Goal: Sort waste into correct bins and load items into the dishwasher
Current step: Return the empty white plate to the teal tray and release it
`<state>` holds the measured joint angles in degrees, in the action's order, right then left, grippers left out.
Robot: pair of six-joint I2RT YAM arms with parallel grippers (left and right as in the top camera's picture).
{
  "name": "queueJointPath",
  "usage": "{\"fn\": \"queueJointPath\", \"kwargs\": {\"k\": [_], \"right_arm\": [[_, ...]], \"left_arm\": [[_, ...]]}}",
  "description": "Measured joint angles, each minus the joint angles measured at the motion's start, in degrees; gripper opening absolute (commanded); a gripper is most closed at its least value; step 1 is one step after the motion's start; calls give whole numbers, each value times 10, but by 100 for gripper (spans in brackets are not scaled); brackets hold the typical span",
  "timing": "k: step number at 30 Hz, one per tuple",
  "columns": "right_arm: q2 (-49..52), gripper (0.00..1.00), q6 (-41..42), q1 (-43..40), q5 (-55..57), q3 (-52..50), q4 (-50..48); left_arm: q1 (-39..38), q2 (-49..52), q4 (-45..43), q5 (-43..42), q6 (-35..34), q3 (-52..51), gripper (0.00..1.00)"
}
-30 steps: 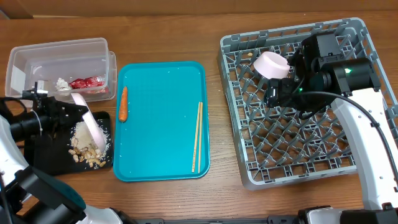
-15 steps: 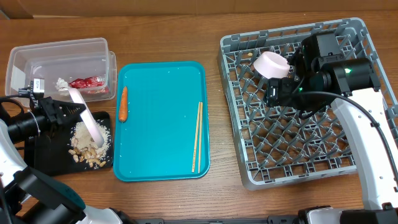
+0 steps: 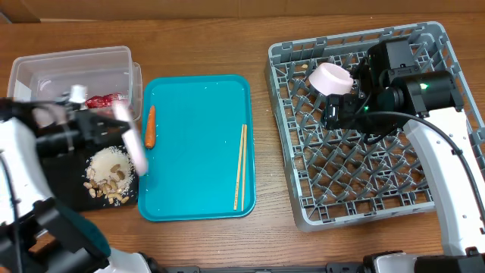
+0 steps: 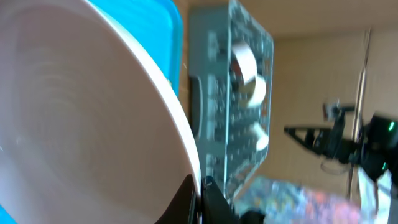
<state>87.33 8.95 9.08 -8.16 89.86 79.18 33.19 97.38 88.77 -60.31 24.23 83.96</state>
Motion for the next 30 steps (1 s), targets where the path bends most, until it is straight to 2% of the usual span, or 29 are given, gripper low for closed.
{"fn": "queueJointPath", "kwargs": {"k": [3, 7, 10, 15, 19, 21, 23, 27, 30], "right_arm": [[0, 100, 0, 0, 0, 0, 0], [0, 100, 0, 0, 0, 0, -1], [0, 100, 0, 0, 0, 0, -1], [0, 100, 0, 0, 0, 0, 0], [0, 100, 0, 0, 0, 0, -1], [0, 100, 0, 0, 0, 0, 0], [0, 100, 0, 0, 0, 0, 0], [0, 100, 0, 0, 0, 0, 0], [0, 100, 0, 0, 0, 0, 0]], "left_arm": [[-104, 0, -53, 18, -13, 0, 4], [-252, 0, -157, 99, -99, 1, 4], [-370, 0, -231, 203, -189, 1, 4], [-517, 12, -266, 372, -319, 2, 7], [-593, 56, -278, 449, -389, 2, 15], [-620, 82, -285, 465, -415, 2, 17], [-636, 98, -296, 471, -428, 2, 25], [-647, 106, -311, 469, -442, 3, 26], [-630, 106, -256, 470, -442, 35, 26]]}}
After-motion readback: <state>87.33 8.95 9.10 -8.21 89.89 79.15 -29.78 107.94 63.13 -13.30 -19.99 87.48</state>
